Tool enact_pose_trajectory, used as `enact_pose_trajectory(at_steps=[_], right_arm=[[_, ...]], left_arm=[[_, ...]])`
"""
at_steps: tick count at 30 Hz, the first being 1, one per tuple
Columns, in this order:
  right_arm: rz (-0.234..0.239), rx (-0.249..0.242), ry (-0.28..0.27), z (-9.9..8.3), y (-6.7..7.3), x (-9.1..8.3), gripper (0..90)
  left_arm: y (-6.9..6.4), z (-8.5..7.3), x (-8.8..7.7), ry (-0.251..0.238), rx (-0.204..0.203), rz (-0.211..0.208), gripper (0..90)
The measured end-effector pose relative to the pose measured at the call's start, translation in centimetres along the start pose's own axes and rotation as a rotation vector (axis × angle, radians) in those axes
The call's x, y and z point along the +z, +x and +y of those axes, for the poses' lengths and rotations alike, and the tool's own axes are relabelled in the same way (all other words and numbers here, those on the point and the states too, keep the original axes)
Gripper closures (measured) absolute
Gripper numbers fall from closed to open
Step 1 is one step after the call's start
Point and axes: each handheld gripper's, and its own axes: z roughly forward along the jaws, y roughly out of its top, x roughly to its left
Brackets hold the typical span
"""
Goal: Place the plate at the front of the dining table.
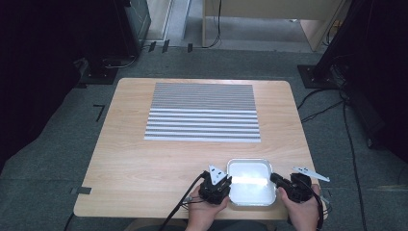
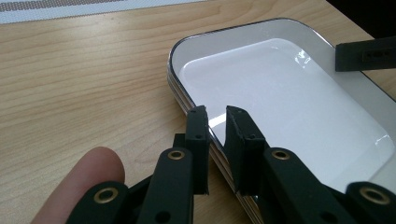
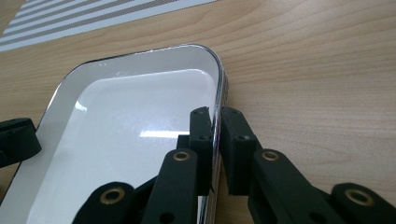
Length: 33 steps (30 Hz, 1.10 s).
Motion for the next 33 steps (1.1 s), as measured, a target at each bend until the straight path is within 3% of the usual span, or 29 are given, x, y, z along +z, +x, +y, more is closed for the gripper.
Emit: enact_pose_trajectory(at_steps=[3,14,20,33], right_arm=[[-0.002,0.018,-0.008,-0.1,0.0,0.0,85.9],[-0.045,0.007,-0.035,-0.4,0.6,0.0,87.4],[-0.046,0.010,-0.045,-0.4,0.7,0.0,87.5],[-0.025,0.041,-0.107,0.0,0.4,-1.1,87.2]], left_arm=[[-0.1,0.0,0.0,-0.002,0.002,0.008,80.7],[0.0,0.1,-0.1,-0.031,-0.016,0.018,86.8],[0.2,0.1,-0.1,-0.031,-0.021,0.004,86.8],[-0.4,-0.1,-0.2,-0.056,0.002,0.026,75.2]])
